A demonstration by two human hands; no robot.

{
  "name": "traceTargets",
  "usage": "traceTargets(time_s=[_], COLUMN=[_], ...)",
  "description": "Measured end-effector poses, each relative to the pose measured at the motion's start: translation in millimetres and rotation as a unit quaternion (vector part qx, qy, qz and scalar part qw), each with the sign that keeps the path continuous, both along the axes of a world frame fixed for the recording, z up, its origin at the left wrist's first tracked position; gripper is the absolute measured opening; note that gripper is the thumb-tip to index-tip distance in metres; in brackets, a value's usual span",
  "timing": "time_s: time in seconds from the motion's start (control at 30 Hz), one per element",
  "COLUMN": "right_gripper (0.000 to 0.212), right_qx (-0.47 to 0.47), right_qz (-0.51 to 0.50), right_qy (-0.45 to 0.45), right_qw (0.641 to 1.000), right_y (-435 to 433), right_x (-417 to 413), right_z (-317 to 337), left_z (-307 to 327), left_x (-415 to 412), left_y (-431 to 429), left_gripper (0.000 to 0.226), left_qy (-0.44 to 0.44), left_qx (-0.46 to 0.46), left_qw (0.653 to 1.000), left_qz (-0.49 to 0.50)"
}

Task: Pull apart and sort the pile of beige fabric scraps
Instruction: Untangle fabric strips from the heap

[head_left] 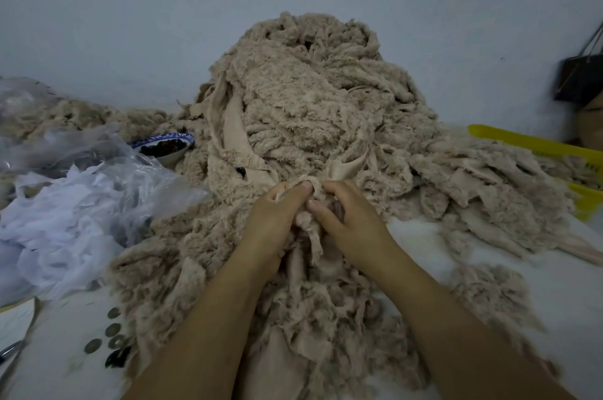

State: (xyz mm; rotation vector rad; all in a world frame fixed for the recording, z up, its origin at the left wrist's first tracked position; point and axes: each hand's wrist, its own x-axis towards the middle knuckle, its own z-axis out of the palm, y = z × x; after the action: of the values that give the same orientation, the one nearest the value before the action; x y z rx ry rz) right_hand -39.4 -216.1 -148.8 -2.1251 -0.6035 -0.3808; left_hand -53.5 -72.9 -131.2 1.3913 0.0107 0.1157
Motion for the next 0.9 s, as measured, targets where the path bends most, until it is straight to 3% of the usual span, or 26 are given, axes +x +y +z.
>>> traceTargets(time_s=[0.03, 0.07, 0.13, 0.2, 0.27, 0.3, 0.37, 0.47, 0.63, 0.73, 0.87, 0.9], right_gripper=[0.013, 0.011, 0.026, 0.03, 0.032, 0.036, 0.042, 0.047, 0.05, 0.037, 0.052, 0.057], right_qx=[-0.019, -0.031, -0.028, 0.027, 0.094, 0.129, 0.172, 0.178, 0.208, 0.232, 0.233, 0.234], right_qz=[-0.002, -0.004, -0.007, -0.025, -0.045, -0.053, -0.064, -0.064, -0.049, -0.031, -0.053, -0.066], right_qy=[-0.015, -0.027, -0.019, 0.031, 0.08, 0.105, 0.135, 0.164, 0.21, 0.214, 0.187, 0.177], right_qw=[1.0, 0.999, 0.999, 0.999, 0.991, 0.985, 0.974, 0.968, 0.954, 0.949, 0.953, 0.954], right_y=[0, 0, -2, -7, -13, -15, -16, -11, -7, -9, -8, -9], right_x=[1, 1, 3, 5, 6, 7, 7, 3, 0, 1, 3, 3], right_z=[1, 3, 2, 4, 5, 6, 6, 9, 8, 9, 10, 12], left_z=[-1, -3, -3, -6, -5, -3, -3, -1, -2, 3, 2, 1], left_x=[1, 1, 1, 5, 5, 3, 3, 2, 0, -4, -5, -3], left_y=[1, 1, 1, 4, 5, 3, 1, 1, -2, -2, -5, -5], left_gripper=[0.021, 0.021, 0.018, 0.028, 0.02, 0.007, 0.023, 0.009, 0.016, 0.043, 0.013, 0.016], left_qy=[-0.005, -0.006, 0.0, 0.007, 0.008, 0.007, 0.025, 0.03, 0.02, 0.024, 0.009, 0.008], left_qx=[0.003, 0.008, 0.004, 0.0, -0.004, -0.02, -0.054, -0.055, 0.0, 0.057, 0.031, 0.001], left_qw=[1.0, 1.0, 1.0, 0.999, 0.998, 0.999, 0.998, 0.998, 0.998, 0.994, 0.998, 0.999], left_qz=[0.0, 0.002, 0.019, 0.046, 0.057, 0.048, 0.024, -0.013, -0.064, -0.086, -0.048, -0.032])
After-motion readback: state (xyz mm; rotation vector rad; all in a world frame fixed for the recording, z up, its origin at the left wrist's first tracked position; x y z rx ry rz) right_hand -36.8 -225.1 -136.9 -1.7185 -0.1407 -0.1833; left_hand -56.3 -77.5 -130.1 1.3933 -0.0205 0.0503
